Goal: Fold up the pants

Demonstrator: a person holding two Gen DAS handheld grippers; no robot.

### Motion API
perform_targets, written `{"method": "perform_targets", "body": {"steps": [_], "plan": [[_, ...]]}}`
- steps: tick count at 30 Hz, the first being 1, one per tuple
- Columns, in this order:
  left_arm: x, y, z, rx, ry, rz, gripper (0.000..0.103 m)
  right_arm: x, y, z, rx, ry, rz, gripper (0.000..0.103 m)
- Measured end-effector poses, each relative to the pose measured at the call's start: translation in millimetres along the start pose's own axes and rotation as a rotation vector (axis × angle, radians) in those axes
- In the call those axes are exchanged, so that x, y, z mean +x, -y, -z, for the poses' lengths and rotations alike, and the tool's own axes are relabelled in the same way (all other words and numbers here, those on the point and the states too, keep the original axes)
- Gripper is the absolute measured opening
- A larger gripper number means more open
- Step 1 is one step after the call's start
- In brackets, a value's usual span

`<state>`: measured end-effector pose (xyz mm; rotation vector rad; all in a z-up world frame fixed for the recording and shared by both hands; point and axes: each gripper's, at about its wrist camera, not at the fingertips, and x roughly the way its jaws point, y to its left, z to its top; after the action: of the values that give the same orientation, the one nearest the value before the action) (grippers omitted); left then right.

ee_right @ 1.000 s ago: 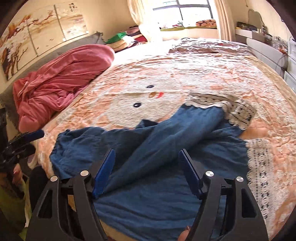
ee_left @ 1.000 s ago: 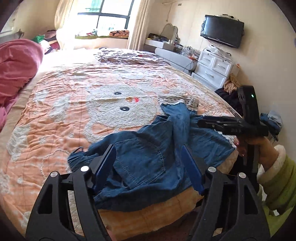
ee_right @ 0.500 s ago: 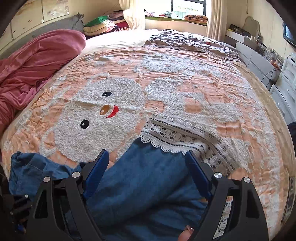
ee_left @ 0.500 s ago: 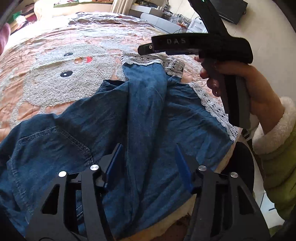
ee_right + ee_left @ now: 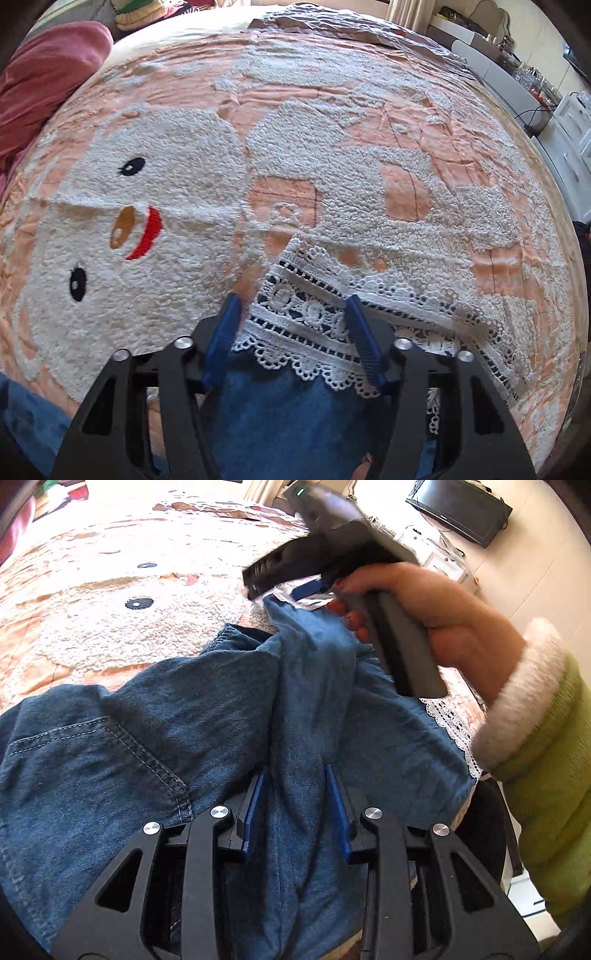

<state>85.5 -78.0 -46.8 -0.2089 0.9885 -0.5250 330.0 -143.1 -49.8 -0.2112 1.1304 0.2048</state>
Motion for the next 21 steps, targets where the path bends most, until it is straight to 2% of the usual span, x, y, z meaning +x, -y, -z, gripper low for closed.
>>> {"method": "perform_targets", "body": {"steps": [1, 2, 3, 7, 9, 10, 12, 16, 21], "plan": [[-0.8, 0.5, -0.4, 0.002, 0.003, 0.002, 0.026, 1.3, 3.0, -0.3, 0.002, 0.003, -0.017, 0.041], [-0.3, 0.1, -1.7, 0.002, 0.004, 0.005, 0.026, -2.1, 6.4, -0.7, 0.003, 0.016, -0.03, 0.016], [-0.3, -0.6, -2.2, -0.003, 0.004, 0.009, 0.026, -7.5, 11.2, -0.7, 0.006, 0.027, -0.05, 0.01], [2.7, -3.5, -5.0, -0.023, 0.007, 0.021, 0.024, -37.9, 47.3, 9.0, 0.108, 0.091, -0.179, 0.009], [4.7, -3.2, -7.1, -0.023, 0.004, 0.021, 0.004, -54.2, 62.8, 17.1, 0.15, 0.123, -0.21, 0.009], [5.5, -3.2, -7.6, -0.026, 0.001, 0.034, 0.002, -63.8, 71.6, 22.6, 0.179, 0.146, -0.242, 0.009], [5.6, -1.8, -7.5, -0.017, 0.002, 0.039, 0.001, -81.1, 86.3, 33.2, 0.224, 0.187, -0.285, 0.009], [-1.1, 4.1, -7.7, 0.037, 0.019, 0.047, 0.001, -113.4, 107.6, 56.3, 0.264, 0.255, -0.306, 0.009], [-15.9, 21.7, -3.3, 0.183, 0.034, 0.007, 0.001, -149.2, 137.5, 102.7, 0.339, 0.306, -0.351, 0.009]]}}
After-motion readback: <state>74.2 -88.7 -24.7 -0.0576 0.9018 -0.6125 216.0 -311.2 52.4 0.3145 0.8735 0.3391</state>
